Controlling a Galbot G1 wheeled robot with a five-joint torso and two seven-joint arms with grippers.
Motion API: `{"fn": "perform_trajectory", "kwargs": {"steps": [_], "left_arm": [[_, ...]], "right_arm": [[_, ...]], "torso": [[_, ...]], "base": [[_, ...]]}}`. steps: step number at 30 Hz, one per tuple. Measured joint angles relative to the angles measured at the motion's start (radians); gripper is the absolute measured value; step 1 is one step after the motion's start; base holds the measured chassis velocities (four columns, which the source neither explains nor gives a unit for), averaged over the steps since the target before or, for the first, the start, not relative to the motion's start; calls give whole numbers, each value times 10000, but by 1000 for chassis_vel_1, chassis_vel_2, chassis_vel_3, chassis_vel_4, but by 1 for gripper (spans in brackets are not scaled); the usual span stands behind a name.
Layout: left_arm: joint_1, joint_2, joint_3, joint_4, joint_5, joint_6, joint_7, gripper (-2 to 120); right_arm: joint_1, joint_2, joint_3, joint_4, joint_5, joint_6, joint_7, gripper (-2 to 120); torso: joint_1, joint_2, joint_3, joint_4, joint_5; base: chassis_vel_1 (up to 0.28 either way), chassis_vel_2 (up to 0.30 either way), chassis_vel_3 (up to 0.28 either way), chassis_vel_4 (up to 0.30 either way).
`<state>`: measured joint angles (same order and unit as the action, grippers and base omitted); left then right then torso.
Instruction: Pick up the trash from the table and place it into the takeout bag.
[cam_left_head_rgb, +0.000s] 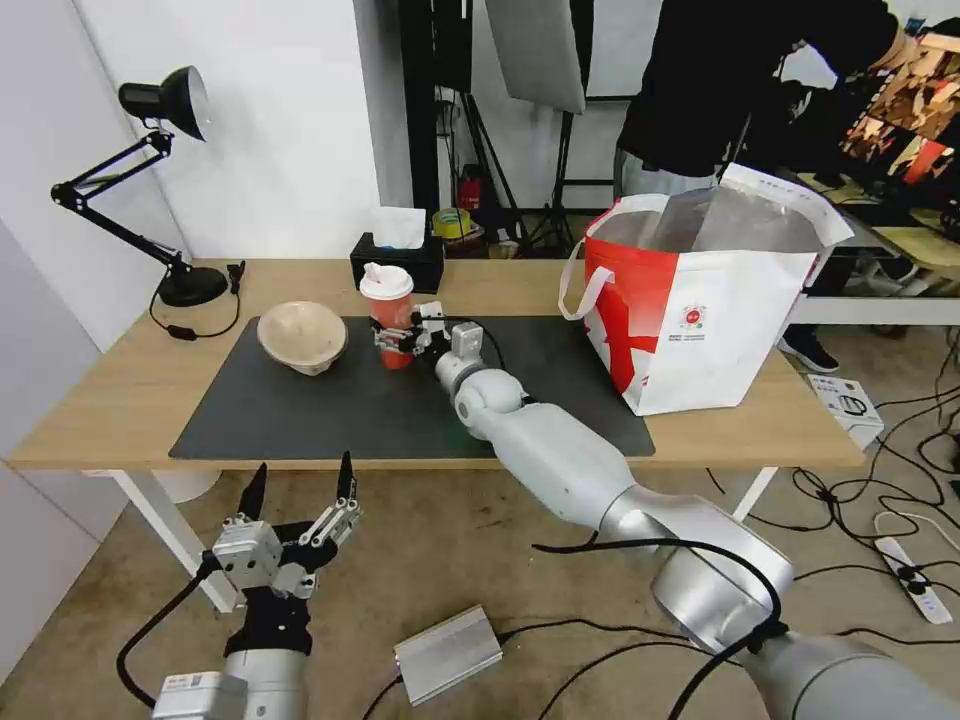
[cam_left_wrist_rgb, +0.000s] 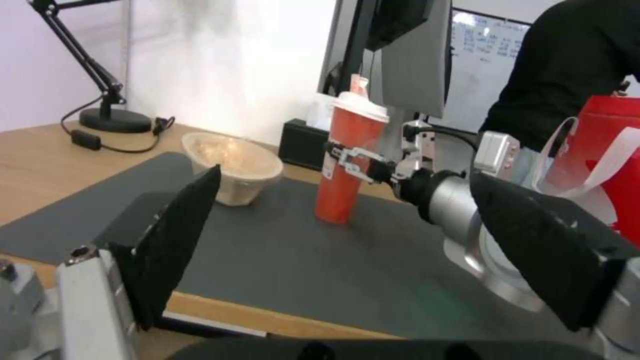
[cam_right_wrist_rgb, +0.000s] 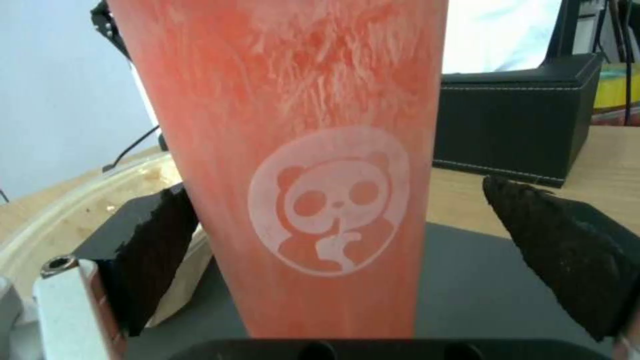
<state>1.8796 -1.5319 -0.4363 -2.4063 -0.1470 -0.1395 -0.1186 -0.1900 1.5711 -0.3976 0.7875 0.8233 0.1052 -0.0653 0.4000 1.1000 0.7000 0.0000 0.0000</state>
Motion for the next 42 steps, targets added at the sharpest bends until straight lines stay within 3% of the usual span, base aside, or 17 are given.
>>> {"fn": "perform_trajectory", "kwargs": {"steps": [17,31,33,34,42], "left_arm": [[-33,-14,97,57,55,-10,11,100],[-22,-9,196,74,110,-23,13,100],[-13,-18,218,79,130,-24,13,100],[-3,-30,247,86,161,-28,13,100],[22,-79,363,106,266,-47,14,100]], "right_arm": [[185,15,-86,-166,263,-11,-864,100],[-27,7,-122,-106,244,140,-988,47],[-43,6,-124,-87,242,146,-988,46],[-92,2,-128,-29,234,159,-982,37],[-327,-39,-83,378,78,286,-903,14]], "torso": [[0,0,0,0,0],[-1,0,0,0,0],[0,0,0,0,-1],[0,0,0,0,0],[0,0,0,0,0]], "base": [[0,0,0,0],[0,0,0,0],[0,0,0,0],[0,0,0,0],[0,0,0,0]]}}
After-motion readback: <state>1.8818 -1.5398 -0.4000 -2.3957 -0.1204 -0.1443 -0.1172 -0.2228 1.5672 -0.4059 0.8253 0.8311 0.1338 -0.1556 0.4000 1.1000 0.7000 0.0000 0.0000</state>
